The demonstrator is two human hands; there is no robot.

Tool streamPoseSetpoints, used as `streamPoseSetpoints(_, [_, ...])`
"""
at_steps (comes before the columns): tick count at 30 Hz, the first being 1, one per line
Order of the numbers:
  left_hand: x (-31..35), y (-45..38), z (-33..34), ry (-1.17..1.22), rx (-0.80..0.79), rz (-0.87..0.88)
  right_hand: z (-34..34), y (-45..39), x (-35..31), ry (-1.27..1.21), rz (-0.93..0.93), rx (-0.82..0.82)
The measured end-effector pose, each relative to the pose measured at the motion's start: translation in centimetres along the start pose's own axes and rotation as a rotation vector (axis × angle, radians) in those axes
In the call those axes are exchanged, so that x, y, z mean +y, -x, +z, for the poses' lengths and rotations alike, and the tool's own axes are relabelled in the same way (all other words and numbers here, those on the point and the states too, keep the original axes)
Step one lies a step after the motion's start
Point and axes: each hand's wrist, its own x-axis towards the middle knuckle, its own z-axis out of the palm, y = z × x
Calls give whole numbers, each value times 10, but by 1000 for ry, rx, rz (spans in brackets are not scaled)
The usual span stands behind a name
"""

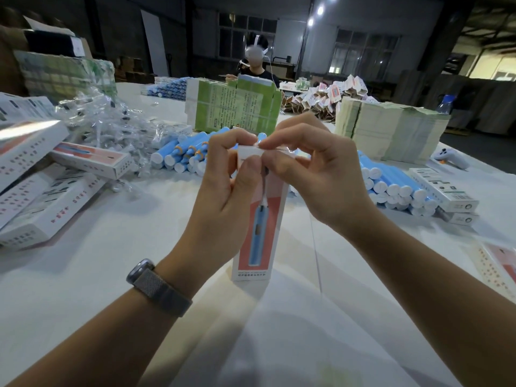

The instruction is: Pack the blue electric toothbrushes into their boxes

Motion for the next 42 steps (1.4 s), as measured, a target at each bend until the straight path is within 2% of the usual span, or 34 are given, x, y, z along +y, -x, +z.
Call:
streamPoseSetpoints(6, [-1,-1,-1,-27,-2,15,4,1,1,128,-73,88])
streamPoseSetpoints(11, [0,-1,-2,-51,-28,40,-1,-4,-4,131,-96,81])
streamPoseSetpoints(15, [3,-1,-1,-27,-47,32,-6,-6,-7,136,-100,42])
streamPoseSetpoints(23, [10,-1,1,-55,-59,26,-27,-20,-17,197,-132,-151])
streamPoseSetpoints(30, [12,-1,-1,-17,-65,6,-26,-20,-24,310,-117,-141])
streamPoseSetpoints(33, [13,-1,-1,-23,-10,-9,-21,-18,-25,339,-100,-104])
streamPoseSetpoints(37, [18,-3,0,-60,67,-13,-18,-20,-29,326,-77,-163])
streamPoseSetpoints(42, [22,-4,1,-85,58,21,-25,-18,-28,164,-56,-246])
